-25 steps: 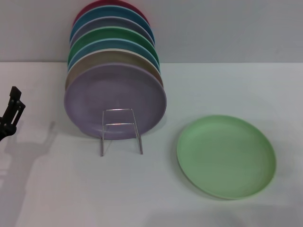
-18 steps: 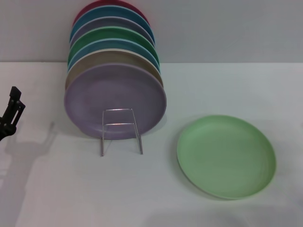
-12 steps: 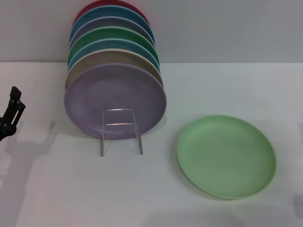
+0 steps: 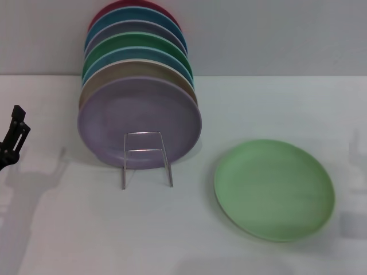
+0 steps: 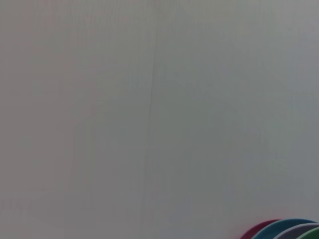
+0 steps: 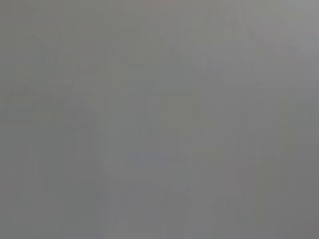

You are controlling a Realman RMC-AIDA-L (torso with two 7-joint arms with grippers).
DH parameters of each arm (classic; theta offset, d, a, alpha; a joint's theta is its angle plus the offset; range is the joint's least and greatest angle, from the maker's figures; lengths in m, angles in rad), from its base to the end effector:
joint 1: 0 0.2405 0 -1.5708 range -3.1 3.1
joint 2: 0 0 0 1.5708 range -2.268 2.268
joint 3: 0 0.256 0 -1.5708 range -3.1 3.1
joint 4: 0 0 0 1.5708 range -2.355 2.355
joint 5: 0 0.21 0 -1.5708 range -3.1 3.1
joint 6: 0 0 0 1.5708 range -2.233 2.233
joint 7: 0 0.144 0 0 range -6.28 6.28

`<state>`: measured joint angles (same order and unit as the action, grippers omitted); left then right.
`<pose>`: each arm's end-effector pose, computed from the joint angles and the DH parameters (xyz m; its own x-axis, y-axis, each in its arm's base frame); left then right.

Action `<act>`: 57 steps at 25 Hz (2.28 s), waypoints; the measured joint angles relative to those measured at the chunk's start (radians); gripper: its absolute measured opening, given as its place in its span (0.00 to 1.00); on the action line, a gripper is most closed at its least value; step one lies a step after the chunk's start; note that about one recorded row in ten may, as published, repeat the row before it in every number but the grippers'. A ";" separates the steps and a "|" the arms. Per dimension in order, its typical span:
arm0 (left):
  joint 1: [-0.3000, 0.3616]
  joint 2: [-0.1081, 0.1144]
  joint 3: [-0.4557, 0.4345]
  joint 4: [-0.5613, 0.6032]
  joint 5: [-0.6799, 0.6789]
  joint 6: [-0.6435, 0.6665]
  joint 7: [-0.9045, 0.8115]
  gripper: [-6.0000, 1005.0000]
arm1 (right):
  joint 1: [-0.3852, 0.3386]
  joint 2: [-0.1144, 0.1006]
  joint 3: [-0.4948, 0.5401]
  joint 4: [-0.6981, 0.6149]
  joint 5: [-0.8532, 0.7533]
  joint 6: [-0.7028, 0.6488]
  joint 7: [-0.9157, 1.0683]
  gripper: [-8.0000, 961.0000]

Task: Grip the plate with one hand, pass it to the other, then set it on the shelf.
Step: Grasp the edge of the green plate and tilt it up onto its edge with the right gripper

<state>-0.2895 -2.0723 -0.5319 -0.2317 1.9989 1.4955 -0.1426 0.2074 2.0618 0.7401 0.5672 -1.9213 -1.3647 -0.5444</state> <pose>-0.3237 0.2714 -0.0034 0.6152 -0.2399 0.7510 0.7452 -0.1339 -0.6532 0.3126 0.2825 0.0052 0.8703 0.1856 -0.4563 -0.4901 0.2336 -0.8398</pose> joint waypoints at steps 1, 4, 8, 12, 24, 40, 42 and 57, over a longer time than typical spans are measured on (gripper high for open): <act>0.000 0.000 -0.001 0.000 0.000 0.000 0.000 0.86 | -0.012 -0.012 0.016 0.083 0.000 0.068 -0.034 0.57; 0.000 0.000 -0.003 0.000 0.000 0.001 0.000 0.86 | -0.024 -0.017 0.041 0.150 -0.002 0.137 -0.063 0.57; 0.000 0.000 -0.003 0.004 0.000 0.000 0.000 0.86 | -0.067 -0.025 0.114 0.301 -0.006 0.287 -0.151 0.57; -0.002 0.001 -0.003 0.009 -0.001 0.000 0.000 0.86 | -0.128 -0.019 0.215 0.465 -0.007 0.470 -0.272 0.57; -0.023 0.003 -0.003 0.026 -0.006 0.000 0.000 0.86 | -0.267 0.016 0.595 0.825 0.023 1.297 -0.449 0.57; -0.054 0.000 -0.005 0.027 -0.006 0.000 0.000 0.85 | -0.139 0.012 1.137 0.920 -0.168 2.240 -0.220 0.57; -0.059 -0.002 -0.005 0.025 -0.006 -0.001 0.000 0.85 | -0.109 0.012 1.186 0.935 -0.216 2.325 -0.196 0.57; -0.054 -0.004 -0.005 -0.029 -0.005 -0.004 0.000 0.85 | 0.173 0.002 1.473 0.931 -0.540 2.905 -0.121 0.57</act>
<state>-0.3432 -2.0766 -0.5367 -0.2604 1.9935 1.4919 -0.1427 0.3806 2.0634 2.2131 1.4977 -2.4618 1.5403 -0.6657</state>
